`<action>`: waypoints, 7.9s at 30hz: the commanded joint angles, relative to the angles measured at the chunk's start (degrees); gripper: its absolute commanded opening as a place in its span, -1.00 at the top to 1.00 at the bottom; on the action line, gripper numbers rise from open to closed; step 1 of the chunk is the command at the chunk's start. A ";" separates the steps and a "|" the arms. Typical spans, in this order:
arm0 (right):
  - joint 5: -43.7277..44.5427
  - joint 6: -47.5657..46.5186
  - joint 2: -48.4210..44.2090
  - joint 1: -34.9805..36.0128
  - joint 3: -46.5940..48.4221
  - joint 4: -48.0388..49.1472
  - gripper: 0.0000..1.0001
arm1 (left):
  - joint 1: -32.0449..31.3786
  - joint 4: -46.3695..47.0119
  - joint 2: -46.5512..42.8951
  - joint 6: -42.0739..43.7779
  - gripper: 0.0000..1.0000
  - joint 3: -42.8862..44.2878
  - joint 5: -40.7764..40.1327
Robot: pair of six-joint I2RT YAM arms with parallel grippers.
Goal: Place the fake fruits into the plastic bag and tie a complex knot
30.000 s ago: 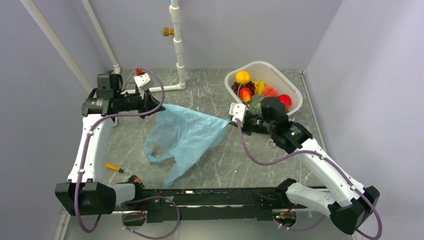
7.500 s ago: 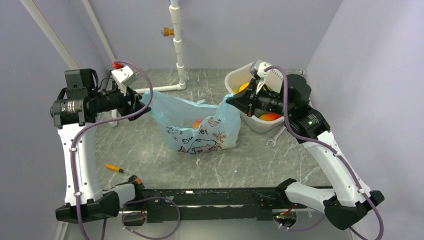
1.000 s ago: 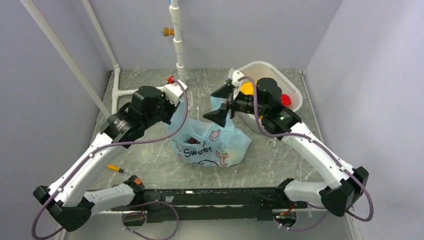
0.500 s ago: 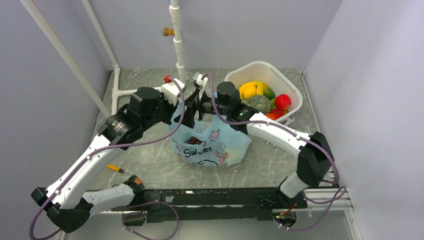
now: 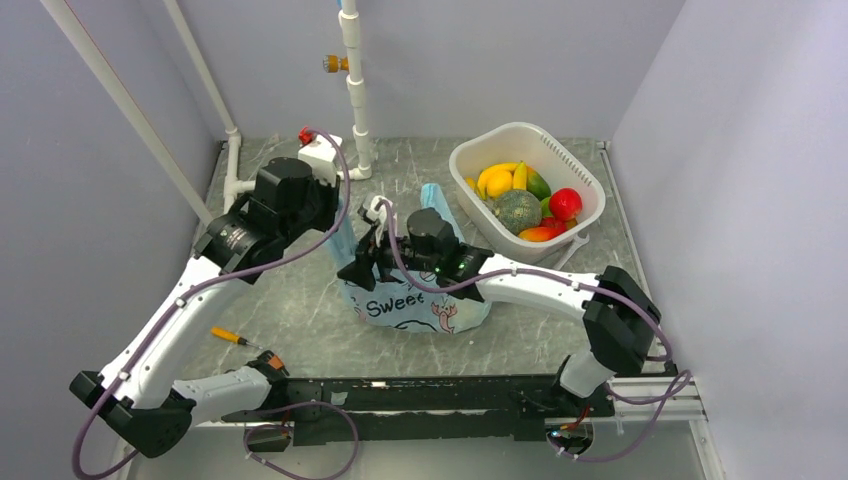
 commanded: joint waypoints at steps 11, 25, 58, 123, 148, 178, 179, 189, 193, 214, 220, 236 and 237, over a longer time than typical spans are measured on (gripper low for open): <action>-4.32 -11.92 -7.44 -3.38 -11.24 4.90 1.00 | 27.43 -11.26 -9.78 33.65 -0.79 -0.50 64.93; -15.74 -16.28 -9.53 -4.09 -13.85 5.56 1.00 | 24.41 -12.96 -4.36 67.43 -0.54 -14.88 81.81; -15.54 -15.79 -9.41 -3.73 -16.48 6.85 1.00 | 15.84 -17.87 -1.07 53.81 -0.72 -1.44 73.68; 12.06 -14.00 6.89 6.14 -24.41 34.62 1.00 | 27.43 -14.45 -19.01 61.36 -0.35 -25.66 65.06; 3.60 -7.48 8.58 4.76 -21.20 40.32 0.06 | 16.20 14.28 -8.64 35.75 1.00 -32.29 69.76; 3.54 -13.06 10.95 3.45 -23.79 49.28 0.98 | 29.58 -19.09 -5.54 73.86 0.03 -23.13 70.72; 3.34 -13.46 10.80 3.45 -23.90 49.36 0.96 | 29.43 -17.09 -4.81 73.38 0.04 -23.39 70.80; 2.30 -16.31 8.07 3.46 -25.67 51.38 0.86 | 26.47 -7.47 -0.45 71.74 0.16 -26.56 71.14; 2.83 -16.89 7.50 3.35 -26.32 51.47 0.80 | 24.97 -6.03 -1.18 72.53 0.51 -30.10 72.14; 2.91 -5.98 11.88 2.37 -19.98 51.84 0.09 | 23.21 4.98 -9.78 66.92 1.00 -40.04 72.79; 3.26 -5.19 14.29 2.30 -17.93 51.93 0.61 | 20.94 8.06 -11.42 64.14 1.00 -41.97 71.32; 2.21 -14.09 10.80 1.33 -20.22 46.35 1.00 | 26.82 16.25 -14.56 23.54 -0.99 -31.37 75.78; 2.15 -14.29 10.81 1.34 -20.18 46.17 1.00 | 25.11 18.86 -14.60 21.79 -0.99 -31.57 74.81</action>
